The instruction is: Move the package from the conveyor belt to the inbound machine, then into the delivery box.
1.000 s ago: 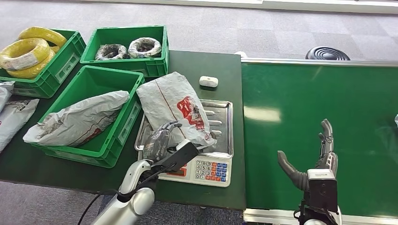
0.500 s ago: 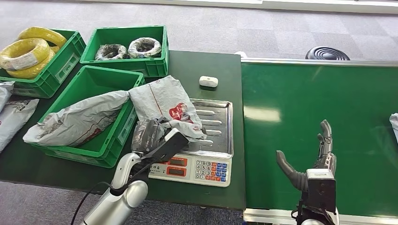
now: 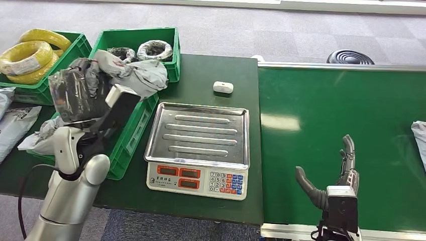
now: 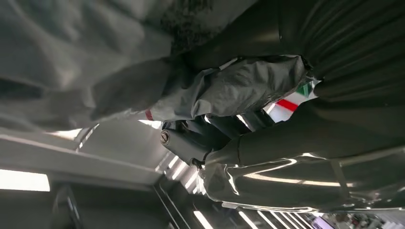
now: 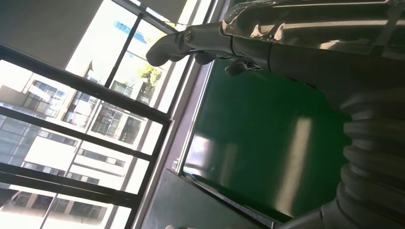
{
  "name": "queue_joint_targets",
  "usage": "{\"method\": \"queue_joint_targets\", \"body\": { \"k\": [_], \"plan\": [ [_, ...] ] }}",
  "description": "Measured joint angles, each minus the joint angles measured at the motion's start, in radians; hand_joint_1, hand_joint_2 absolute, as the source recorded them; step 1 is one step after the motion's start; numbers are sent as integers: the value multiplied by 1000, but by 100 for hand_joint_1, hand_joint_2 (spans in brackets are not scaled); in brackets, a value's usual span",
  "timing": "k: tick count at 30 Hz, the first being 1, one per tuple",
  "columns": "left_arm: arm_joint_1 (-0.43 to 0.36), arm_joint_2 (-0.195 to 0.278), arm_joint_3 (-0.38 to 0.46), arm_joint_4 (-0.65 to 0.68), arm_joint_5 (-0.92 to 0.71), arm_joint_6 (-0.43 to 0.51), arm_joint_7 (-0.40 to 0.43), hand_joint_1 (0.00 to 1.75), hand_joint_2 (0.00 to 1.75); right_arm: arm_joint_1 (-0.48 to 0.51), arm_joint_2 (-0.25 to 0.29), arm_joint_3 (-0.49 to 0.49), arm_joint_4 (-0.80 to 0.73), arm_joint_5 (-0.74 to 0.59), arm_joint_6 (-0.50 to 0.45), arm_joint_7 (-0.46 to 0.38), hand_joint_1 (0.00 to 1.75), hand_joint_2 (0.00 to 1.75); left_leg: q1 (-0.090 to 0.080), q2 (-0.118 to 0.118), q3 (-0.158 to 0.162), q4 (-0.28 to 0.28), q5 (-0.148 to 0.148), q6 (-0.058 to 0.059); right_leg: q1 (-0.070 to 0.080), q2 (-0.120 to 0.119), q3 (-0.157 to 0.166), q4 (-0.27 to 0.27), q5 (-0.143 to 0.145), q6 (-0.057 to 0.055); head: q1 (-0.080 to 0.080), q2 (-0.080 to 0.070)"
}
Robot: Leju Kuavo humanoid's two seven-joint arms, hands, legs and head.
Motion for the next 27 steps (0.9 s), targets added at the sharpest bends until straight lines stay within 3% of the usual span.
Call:
{"method": "queue_joint_targets", "body": {
  "k": [7,13,15,18,20,22,27],
  "plan": [
    [-46,41,89,-17,12,11,2,175,175,4,2,0,0,2,-1,5,0,175,0,0,0,0,0,0,0,0,0,0,0,0,0,0],
    [-47,77,166,24,91,-56,11,175,175,13,4,-1,-4,14,0,21,0,175,0,1,0,0,0,0,0,1,0,0,0,0,0,0],
    [-46,84,177,38,129,-126,22,175,175,13,4,-2,-4,15,3,23,0,175,0,1,0,0,0,0,0,1,0,0,0,0,0,0],
    [-29,104,192,73,273,-371,47,172,175,11,3,-2,-4,15,25,26,0,175,0,1,0,0,0,0,0,2,0,0,0,0,0,0],
    [4,129,204,107,366,-521,40,85,175,4,1,-2,-1,14,45,28,0,175,0,4,1,-1,0,0,0,4,0,0,0,0,0,0],
    [44,161,217,138,409,-607,23,0,175,-5,-2,-2,5,12,57,28,0,175,0,6,1,-1,0,0,0,6,-1,1,0,-1,0,0],
    [118,224,271,178,392,-632,20,0,175,-26,-4,-1,18,15,72,37,0,175,0,6,0,-1,0,0,0,6,-3,1,0,-1,0,0]
  ]
}}
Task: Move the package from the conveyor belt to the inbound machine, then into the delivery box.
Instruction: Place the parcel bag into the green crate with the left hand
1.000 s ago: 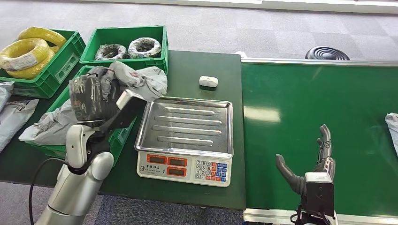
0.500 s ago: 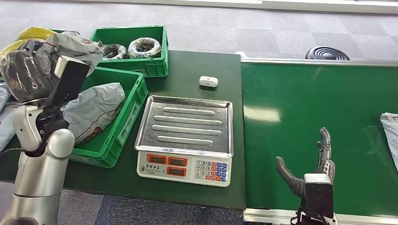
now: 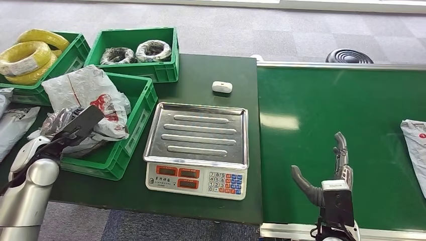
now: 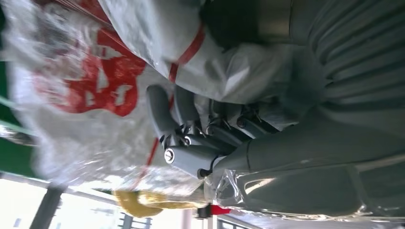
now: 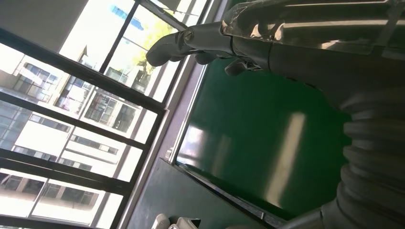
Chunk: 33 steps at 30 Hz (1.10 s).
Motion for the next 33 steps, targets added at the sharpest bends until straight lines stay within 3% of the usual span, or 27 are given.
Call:
{"method": "queue_joint_targets", "body": {
  "k": [5,11,14,18,22,26,29,31,33],
  "plan": [
    [33,4,70,2,-6,110,21,0,175,-3,2,1,1,15,3,16,0,175,0,0,0,0,0,0,0,0,0,0,0,0,0,0],
    [38,-27,152,-37,51,460,-36,0,175,15,8,1,-4,30,-15,23,0,175,0,-1,0,0,0,0,0,0,0,0,0,0,0,0],
    [38,-39,179,-62,88,546,-68,0,175,27,8,1,-6,32,-26,23,0,175,0,-1,0,0,0,0,0,0,0,0,0,0,0,0],
    [40,-52,198,-80,130,582,-97,0,175,39,8,1,-11,31,-36,22,0,175,0,-1,0,0,0,0,0,0,0,0,0,0,0,0],
    [64,-57,212,-120,298,627,-187,0,175,65,7,1,-20,14,-65,12,0,175,0,-1,0,0,0,0,0,0,0,0,0,0,0,0],
    [145,-57,222,-225,449,591,-293,0,175,105,2,-1,-33,-2,-83,0,0,175,0,0,-1,0,-1,0,0,0,0,0,0,0,0,0],
    [186,-57,222,-275,480,560,-324,0,175,120,-1,-2,-37,-7,-86,-4,0,175,0,0,-1,0,-1,0,0,0,-1,0,-1,0,0,0],
    [249,-60,222,-336,507,531,-364,0,175,137,-2,-5,-44,-10,-86,-9,0,175,0,1,-1,0,-2,0,0,1,-1,0,-1,0,0,0],
    [438,-76,220,-492,564,488,-493,0,175,180,-3,-15,-63,-32,-79,-22,0,175,0,4,-2,0,-4,-1,0,2,-3,-1,-1,0,0,0]
  ]
}}
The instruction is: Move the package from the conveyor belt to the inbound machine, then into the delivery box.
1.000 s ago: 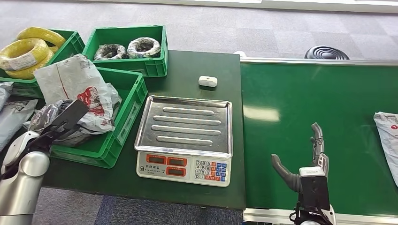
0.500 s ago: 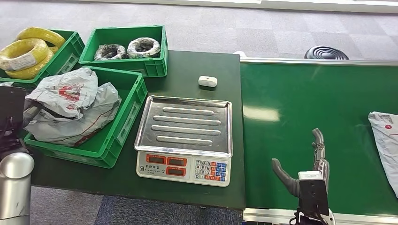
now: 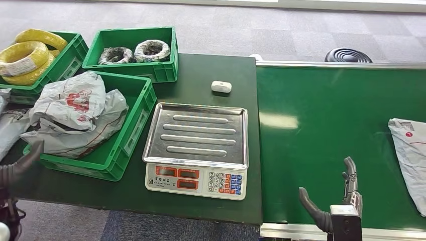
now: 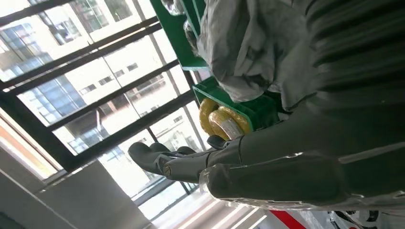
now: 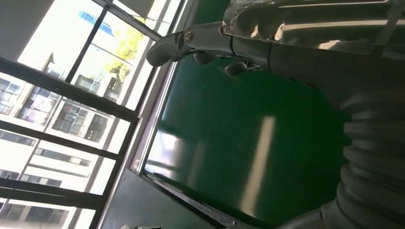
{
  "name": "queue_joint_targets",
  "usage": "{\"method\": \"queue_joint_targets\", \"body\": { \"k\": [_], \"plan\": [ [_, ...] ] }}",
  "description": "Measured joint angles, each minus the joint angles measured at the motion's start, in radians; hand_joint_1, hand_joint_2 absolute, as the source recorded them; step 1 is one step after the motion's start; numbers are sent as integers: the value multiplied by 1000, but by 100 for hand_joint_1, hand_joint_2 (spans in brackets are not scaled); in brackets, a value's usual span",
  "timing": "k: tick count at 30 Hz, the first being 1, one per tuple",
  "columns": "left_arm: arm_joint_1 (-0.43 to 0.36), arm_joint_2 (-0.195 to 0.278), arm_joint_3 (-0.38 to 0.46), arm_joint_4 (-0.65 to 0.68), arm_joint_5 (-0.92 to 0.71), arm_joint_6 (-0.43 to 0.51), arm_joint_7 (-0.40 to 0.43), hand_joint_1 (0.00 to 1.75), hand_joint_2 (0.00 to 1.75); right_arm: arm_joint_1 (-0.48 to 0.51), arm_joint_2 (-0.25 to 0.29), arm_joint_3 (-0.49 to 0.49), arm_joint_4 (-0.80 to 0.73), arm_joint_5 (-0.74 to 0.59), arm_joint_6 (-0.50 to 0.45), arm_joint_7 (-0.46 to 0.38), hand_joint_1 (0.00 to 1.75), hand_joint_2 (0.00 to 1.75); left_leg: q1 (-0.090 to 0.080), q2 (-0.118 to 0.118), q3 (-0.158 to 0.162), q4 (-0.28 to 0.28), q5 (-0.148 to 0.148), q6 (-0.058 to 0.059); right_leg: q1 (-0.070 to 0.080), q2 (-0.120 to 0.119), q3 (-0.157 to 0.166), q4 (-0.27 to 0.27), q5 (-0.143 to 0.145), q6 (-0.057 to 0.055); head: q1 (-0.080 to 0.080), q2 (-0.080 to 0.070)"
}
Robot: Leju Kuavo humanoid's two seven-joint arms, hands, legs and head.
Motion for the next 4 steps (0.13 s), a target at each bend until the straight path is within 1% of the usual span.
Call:
{"method": "queue_joint_targets", "body": {
  "k": [2,3,4],
  "plan": [
    [174,-22,-4,-126,29,-17,-119,0,175,34,0,-10,-14,-29,12,-14,0,175,0,2,-1,0,-1,0,0,1,-1,0,-1,0,0,0],
    [222,-31,-9,-154,31,-21,-148,0,175,42,-1,-12,-17,-37,17,-22,0,175,0,1,-1,0,-1,0,0,1,-1,0,-1,0,0,0],
    [244,-34,-11,-168,31,-23,-161,0,175,45,-1,-13,-19,-41,19,-25,0,175,0,1,-1,0,-1,0,0,1,-1,-1,-1,0,0,0]
  ]
}}
